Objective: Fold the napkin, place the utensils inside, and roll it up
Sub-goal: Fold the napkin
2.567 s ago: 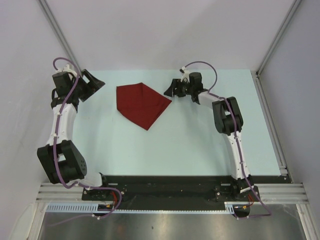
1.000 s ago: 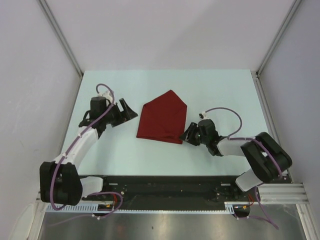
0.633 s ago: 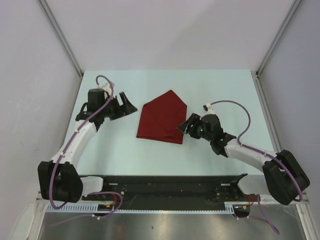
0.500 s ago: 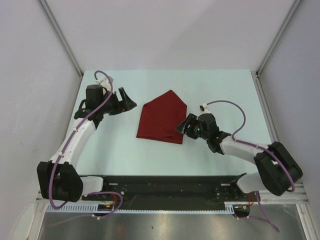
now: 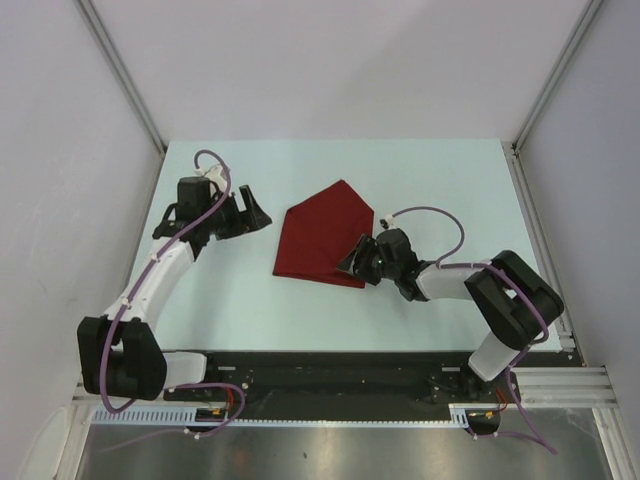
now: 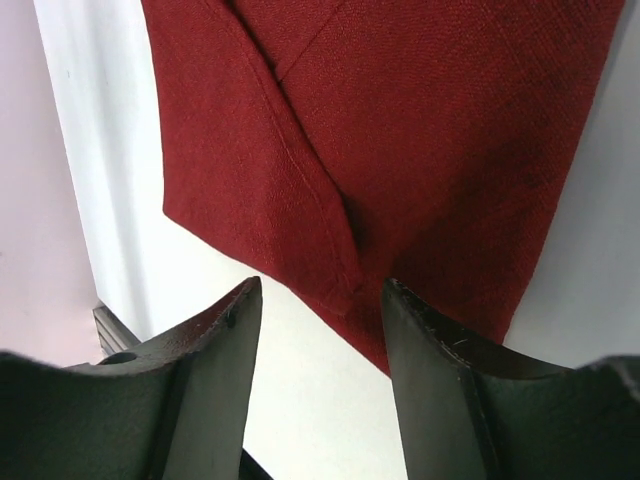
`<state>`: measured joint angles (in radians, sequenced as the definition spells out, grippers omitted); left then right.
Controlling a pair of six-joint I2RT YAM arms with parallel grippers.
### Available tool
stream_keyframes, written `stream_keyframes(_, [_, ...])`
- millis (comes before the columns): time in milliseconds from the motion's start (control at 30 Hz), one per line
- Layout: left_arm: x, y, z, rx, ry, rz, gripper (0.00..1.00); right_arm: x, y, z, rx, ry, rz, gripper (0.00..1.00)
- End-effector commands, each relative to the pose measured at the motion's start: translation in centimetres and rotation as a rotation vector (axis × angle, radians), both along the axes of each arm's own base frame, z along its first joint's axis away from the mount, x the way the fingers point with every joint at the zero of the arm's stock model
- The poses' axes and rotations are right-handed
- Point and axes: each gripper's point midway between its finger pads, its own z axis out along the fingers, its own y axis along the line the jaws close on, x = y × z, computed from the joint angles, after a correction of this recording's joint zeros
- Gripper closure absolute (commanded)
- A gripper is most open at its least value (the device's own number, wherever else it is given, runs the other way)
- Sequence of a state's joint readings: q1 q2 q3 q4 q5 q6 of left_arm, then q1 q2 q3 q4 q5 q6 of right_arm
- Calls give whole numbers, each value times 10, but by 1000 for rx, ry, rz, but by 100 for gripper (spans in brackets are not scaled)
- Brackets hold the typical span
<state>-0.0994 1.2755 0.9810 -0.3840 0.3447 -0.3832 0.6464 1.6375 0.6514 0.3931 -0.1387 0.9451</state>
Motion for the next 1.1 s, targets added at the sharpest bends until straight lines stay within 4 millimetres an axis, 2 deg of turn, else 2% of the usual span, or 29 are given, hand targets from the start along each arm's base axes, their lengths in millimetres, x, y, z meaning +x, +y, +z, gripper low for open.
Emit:
stream_keyframes(0, [1, 3, 5, 4, -33, -1, 10, 15, 16, 17, 60, -45, 0, 45])
stream_keyframes(133, [1, 5, 5, 3, -34, 4, 10, 17, 18, 13, 57, -37, 5, 50])
stream_keyframes(233, [0, 6, 4, 4, -31, 8, 10, 16, 19, 11, 58, -28, 8, 65])
stream_keyframes(267, [0, 6, 4, 4, -33, 8, 10, 17, 18, 13, 62, -33, 5, 77])
stream_keyframes(333, [0, 7, 4, 4, -33, 10, 10, 17, 17, 15, 60, -39, 6, 87])
stream_keyframes(367, [0, 7, 4, 4, -34, 10, 10, 17, 16, 16, 58, -41, 7, 96])
stream_keyframes(400, [0, 7, 4, 3, -33, 11, 10, 18, 15, 22, 59, -59, 8, 99])
stream_keyframes(533, [-1, 6, 3, -7, -36, 10, 10, 17, 9, 33, 45, -94, 7, 100])
stream_keyframes(733, [-3, 3, 1, -18, -30, 9, 10, 10, -8, 38, 15, -124, -16, 100])
stream_keyframes(1067, [-7, -8, -4, -38, -16, 10, 10, 1, -31, 17, -76, -107, -42, 100])
